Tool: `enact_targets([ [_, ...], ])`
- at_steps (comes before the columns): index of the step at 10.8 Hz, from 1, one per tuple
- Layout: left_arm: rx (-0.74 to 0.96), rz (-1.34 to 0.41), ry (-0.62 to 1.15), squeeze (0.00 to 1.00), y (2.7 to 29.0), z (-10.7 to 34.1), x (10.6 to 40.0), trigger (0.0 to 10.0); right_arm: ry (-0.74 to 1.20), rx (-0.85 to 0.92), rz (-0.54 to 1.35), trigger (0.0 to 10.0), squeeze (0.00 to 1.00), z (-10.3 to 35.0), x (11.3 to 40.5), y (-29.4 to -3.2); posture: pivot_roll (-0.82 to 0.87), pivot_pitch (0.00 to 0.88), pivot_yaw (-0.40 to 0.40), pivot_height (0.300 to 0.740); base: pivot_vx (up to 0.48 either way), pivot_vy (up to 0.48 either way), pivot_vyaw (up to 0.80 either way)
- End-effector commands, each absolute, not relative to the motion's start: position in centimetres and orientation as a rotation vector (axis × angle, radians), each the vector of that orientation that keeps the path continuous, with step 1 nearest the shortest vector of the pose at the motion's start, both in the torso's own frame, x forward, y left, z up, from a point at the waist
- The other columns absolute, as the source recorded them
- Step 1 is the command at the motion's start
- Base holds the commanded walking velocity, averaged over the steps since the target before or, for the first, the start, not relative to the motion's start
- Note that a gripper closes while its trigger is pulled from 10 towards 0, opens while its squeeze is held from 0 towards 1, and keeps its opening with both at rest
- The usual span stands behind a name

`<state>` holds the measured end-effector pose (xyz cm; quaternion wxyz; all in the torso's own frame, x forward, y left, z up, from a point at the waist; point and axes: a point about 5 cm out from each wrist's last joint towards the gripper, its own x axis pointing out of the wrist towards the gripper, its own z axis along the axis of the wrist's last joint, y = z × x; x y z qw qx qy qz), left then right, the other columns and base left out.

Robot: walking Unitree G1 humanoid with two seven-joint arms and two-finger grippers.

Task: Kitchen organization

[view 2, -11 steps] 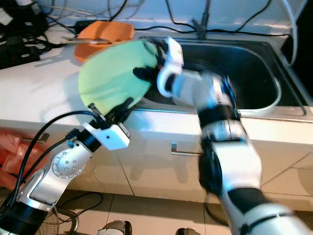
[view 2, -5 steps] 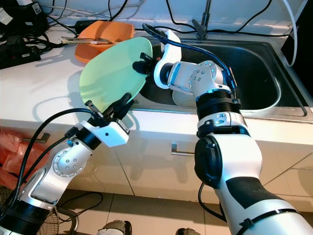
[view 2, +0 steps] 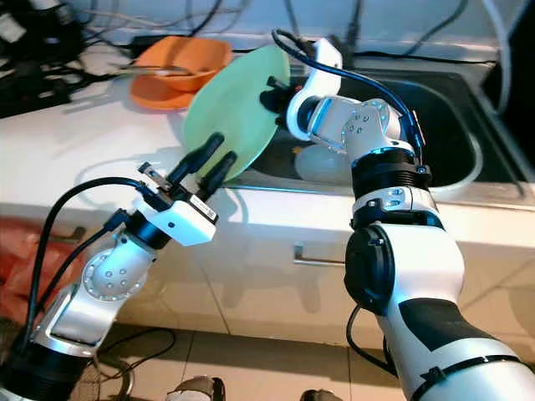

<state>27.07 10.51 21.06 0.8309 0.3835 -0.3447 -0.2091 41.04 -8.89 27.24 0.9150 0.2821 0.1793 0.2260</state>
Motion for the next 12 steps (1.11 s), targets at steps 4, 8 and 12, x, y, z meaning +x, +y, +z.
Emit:
enact_targets([
  [4, 0.697, -0.437, -0.707, 1.00, 10.9, 21.9, 26.8, 10.0, 0.257, 0.580, 0.274, 0.0, 0.00, 26.3, 42.0, -12.8, 0.13, 0.090, 0.010, 0.740, 0.000, 0.000, 0.00],
  [8, 0.493, -0.467, -0.583, 1.00, 10.8, 22.0, 27.7, 10.0, 0.153, 0.570, 0.034, 0.0, 0.00, 25.3, 42.3, -17.5, 0.13, 0.091, 0.010, 0.740, 0.000, 0.000, 0.00],
  [12, 0.345, -0.522, -0.394, 1.00, 10.7, 22.0, 30.4, 10.0, 0.166, 0.427, -0.094, 0.0, 0.00, 22.6, 41.9, -19.7, 0.15, 0.089, 0.027, 0.740, 0.000, 0.000, 0.00],
])
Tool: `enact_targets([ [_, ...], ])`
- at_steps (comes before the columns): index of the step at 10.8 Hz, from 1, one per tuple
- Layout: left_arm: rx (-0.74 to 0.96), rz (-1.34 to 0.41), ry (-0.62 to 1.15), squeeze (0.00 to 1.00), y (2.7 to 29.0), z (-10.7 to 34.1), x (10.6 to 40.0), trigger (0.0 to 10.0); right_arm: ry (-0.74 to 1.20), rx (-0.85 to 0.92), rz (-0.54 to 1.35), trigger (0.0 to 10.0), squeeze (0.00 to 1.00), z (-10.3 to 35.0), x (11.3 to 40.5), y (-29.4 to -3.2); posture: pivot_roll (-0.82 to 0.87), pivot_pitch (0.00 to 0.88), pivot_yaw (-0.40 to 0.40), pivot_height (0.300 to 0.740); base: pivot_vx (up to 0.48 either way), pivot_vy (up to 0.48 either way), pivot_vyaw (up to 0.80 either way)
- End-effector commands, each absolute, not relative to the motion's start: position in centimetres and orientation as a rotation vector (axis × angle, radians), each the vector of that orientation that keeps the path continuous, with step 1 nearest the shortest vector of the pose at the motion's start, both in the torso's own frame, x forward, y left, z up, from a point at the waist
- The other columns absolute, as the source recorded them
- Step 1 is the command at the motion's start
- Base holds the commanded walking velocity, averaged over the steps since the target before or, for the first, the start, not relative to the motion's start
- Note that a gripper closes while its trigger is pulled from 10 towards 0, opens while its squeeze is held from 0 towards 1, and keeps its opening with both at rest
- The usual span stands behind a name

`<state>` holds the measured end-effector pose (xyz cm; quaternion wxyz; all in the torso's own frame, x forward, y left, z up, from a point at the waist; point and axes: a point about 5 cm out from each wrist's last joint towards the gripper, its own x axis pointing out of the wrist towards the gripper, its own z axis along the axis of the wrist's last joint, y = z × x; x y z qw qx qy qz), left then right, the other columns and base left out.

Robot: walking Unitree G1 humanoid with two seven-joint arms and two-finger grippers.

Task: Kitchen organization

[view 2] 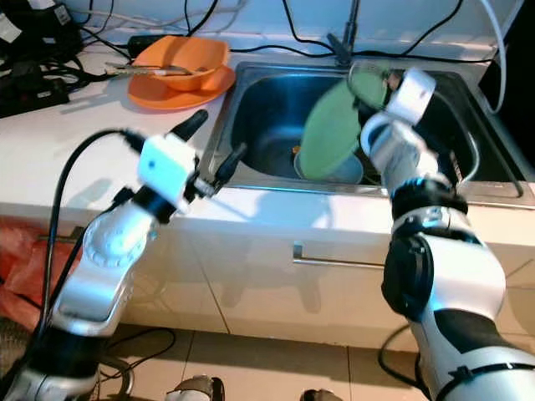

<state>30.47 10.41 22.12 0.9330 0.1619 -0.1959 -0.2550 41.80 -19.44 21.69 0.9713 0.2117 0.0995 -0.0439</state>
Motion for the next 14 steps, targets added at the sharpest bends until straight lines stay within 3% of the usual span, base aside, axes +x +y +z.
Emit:
enact_targets([
  [1, 0.276, -0.520, -0.325, 1.00, 10.5, 21.7, 31.3, 10.0, 0.169, 0.381, -0.080, 0.0, 0.00, 21.7, 41.8, -19.8, 0.15, 0.091, 0.031, 0.740, 0.000, 0.000, 0.00],
  [4, 0.093, -0.472, -0.209, 1.00, 9.6, 21.0, 33.2, 10.0, 0.177, 0.285, -0.053, 0.0, 0.00, 19.2, 41.2, -20.1, 0.14, 0.096, 0.046, 0.740, 0.000, 0.000, 0.00],
  [5, 0.091, -0.484, -0.190, 1.00, 9.4, 20.8, 33.3, 10.0, 0.189, 0.230, -0.041, 7.6, 0.00, 18.2, 40.9, -20.0, 0.14, 0.097, 0.048, 0.740, 0.000, 0.000, 0.00],
  [6, 0.074, -0.480, -0.167, 1.00, 9.5, 20.6, 33.4, 10.0, 0.201, 0.196, -0.048, 9.2, 0.00, 17.7, 40.7, -20.0, 0.14, 0.099, 0.053, 0.740, 0.000, 0.000, 0.00],
  [7, 0.032, -0.462, -0.139, 1.00, 9.8, 20.4, 33.6, 10.0, 0.217, 0.143, -0.055, 10.0, 0.00, 17.2, 40.6, -20.2, 0.14, 0.099, 0.053, 0.740, 0.000, 0.000, 0.00],
  [8, 0.030, -0.456, -0.133, 1.00, 10.0, 20.4, 33.7, 10.0, 0.221, 0.138, -0.057, 10.0, 0.00, 17.0, 40.5, -20.2, 0.14, 0.101, 0.059, 0.740, 0.000, 0.000, 0.00],
  [9, 0.035, -0.456, -0.131, 1.00, 10.0, 20.5, 33.8, 10.0, 0.223, 0.150, -0.060, 10.0, 0.88, 16.8, 40.5, -20.2, 0.14, 0.098, 0.061, 0.740, 0.000, 0.000, 0.00],
  [10, 0.038, -0.456, -0.124, 1.00, 10.1, 20.4, 33.8, 10.0, 0.221, 0.153, -0.061, 10.0, 1.00, 16.7, 40.4, -20.2, 0.14, 0.097, 0.061, 0.740, 0.000, 0.000, 0.00],
  [14, 0.043, -0.445, -0.124, 1.00, 10.4, 20.5, 33.9, 10.0, 0.219, 0.140, -0.067, 10.0, 1.00, 16.7, 40.4, -20.3, 0.15, 0.093, 0.061, 0.740, 0.000, 0.000, 0.00],
])
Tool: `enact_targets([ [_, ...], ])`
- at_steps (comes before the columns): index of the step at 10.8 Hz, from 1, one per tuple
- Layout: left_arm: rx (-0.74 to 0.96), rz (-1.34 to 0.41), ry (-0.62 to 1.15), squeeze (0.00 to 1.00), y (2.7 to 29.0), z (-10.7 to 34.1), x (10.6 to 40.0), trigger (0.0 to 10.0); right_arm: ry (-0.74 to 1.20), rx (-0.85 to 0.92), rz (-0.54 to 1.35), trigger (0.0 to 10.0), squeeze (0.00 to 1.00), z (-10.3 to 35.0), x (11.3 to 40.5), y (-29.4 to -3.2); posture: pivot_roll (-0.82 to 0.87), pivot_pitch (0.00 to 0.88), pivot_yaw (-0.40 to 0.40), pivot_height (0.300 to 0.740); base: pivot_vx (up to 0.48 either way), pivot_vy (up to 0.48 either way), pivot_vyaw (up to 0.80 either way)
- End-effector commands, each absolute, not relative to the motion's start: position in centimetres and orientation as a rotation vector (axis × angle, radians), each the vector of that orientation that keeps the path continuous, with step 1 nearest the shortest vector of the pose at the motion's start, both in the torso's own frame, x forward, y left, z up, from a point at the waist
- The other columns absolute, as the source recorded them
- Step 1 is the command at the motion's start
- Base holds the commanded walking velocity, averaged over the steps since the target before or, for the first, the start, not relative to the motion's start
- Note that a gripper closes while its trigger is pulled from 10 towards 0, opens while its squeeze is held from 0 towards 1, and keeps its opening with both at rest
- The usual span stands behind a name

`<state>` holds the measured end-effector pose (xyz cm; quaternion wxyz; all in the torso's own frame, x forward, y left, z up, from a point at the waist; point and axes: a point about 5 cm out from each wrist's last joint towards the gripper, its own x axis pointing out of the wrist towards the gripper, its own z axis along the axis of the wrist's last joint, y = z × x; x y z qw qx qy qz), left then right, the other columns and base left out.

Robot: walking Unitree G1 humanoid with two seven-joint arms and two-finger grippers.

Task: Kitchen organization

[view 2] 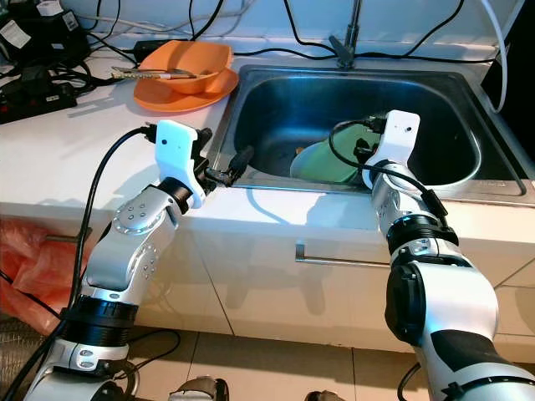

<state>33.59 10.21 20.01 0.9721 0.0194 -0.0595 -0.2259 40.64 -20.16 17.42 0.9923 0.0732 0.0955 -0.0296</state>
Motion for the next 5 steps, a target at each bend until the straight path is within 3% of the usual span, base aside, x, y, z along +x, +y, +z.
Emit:
enact_targets([
  [1, 0.044, -0.444, -0.121, 1.00, 10.48, 20.47, 33.91, 10.0, 0.212, 0.117, -0.067, 10.0, 1.00, 16.74, 40.40, -20.43, 0.14, 0.093, 0.062, 0.740, 0.000, 0.000, 0.00],
  [5, 0.040, -0.423, -0.095, 1.00, 10.90, 20.13, 34.02, 10.0, 0.173, 0.012, -0.070, 10.0, 1.00, 17.42, 40.45, -20.98, 0.13, 0.077, 0.053, 0.740, 0.000, 0.000, 0.00],
])
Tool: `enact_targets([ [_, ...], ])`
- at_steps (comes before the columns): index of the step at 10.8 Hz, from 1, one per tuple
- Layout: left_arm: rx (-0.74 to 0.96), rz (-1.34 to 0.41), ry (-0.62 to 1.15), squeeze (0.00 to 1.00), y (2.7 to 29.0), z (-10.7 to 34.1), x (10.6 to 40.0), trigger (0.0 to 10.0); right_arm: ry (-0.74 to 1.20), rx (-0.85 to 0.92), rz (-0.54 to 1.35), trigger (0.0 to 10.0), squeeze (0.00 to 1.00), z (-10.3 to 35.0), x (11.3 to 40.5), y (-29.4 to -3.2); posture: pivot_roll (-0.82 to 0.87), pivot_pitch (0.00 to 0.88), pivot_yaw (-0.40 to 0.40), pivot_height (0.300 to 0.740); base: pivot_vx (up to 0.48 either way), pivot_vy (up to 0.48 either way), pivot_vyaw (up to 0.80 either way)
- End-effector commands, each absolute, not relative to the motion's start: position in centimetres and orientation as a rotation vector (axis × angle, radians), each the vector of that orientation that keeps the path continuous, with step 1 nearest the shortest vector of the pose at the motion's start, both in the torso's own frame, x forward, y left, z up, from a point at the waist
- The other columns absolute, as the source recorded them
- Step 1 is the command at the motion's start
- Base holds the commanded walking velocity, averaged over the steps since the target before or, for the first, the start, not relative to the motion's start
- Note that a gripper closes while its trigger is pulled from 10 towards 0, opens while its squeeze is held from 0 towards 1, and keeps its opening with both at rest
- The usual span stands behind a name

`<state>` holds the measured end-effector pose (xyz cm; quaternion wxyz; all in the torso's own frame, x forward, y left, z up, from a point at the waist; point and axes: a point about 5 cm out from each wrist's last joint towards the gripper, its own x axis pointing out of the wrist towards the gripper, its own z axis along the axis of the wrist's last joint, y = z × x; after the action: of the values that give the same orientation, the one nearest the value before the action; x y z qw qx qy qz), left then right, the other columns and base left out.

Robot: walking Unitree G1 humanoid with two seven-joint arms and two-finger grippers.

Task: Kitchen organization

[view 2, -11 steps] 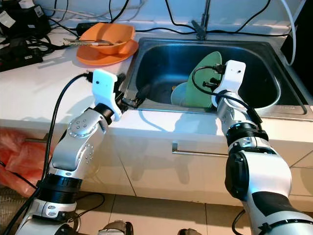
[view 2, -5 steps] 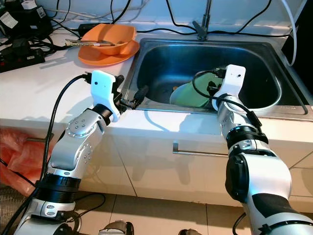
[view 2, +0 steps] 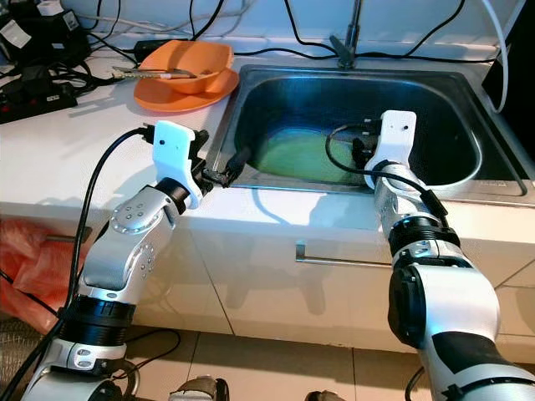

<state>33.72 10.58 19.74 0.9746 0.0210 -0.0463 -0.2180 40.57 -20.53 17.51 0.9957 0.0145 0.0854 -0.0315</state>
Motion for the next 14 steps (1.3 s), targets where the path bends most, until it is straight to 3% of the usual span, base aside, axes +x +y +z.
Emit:
enact_targets([
  [1, 0.040, -0.417, -0.093, 1.00, 11.0, 20.0, 34.1, 10.0, 0.163, -0.001, -0.079, 10.0, 1.00, 17.5, 40.5, -20.8, 0.12, 0.071, 0.053, 0.740, 0.000, 0.000, 0.00],
  [4, 0.040, -0.336, -0.118, 1.00, 12.3, 19.6, 34.4, 10.0, 0.069, -0.022, -0.018, 10.0, 1.00, 18.1, 40.6, -19.2, 0.10, 0.033, 0.046, 0.740, 0.000, 0.000, 0.00],
  [5, 0.033, -0.282, -0.131, 0.42, 13.2, 19.2, 34.5, 10.0, 0.023, -0.001, -0.042, 10.0, 1.00, 18.3, 40.5, -19.3, 0.09, 0.021, 0.043, 0.740, 0.000, 0.000, 0.00],
  [6, 0.035, -0.258, -0.134, 0.00, 13.6, 19.0, 34.6, 10.0, 0.001, -0.004, -0.050, 10.0, 1.00, 18.5, 40.4, -19.3, 0.09, 0.014, 0.040, 0.740, 0.000, 0.000, 0.00],
  [10, 0.010, -0.212, -0.189, 0.00, 13.8, 19.1, 34.7, 10.0, -0.061, -0.024, -0.045, 10.0, 0.98, 18.1, 39.6, -19.2, 0.07, 0.000, 0.018, 0.740, 0.000, 0.000, 0.00],
  [12, -0.028, -0.175, -0.205, 0.00, 14.5, 18.3, 33.7, 10.0, -0.133, -0.046, -0.006, 10.0, 0.82, 18.8, 38.8, -17.8, 0.05, 0.000, 0.008, 0.740, 0.000, 0.000, 0.00],
  [14, -0.052, -0.125, -0.219, 0.00, 14.9, 17.9, 33.0, 10.0, -0.191, -0.069, 0.003, 10.0, 0.80, 18.9, 37.2, -16.6, 0.03, 0.000, -0.007, 0.740, 0.000, 0.000, 0.00],
])
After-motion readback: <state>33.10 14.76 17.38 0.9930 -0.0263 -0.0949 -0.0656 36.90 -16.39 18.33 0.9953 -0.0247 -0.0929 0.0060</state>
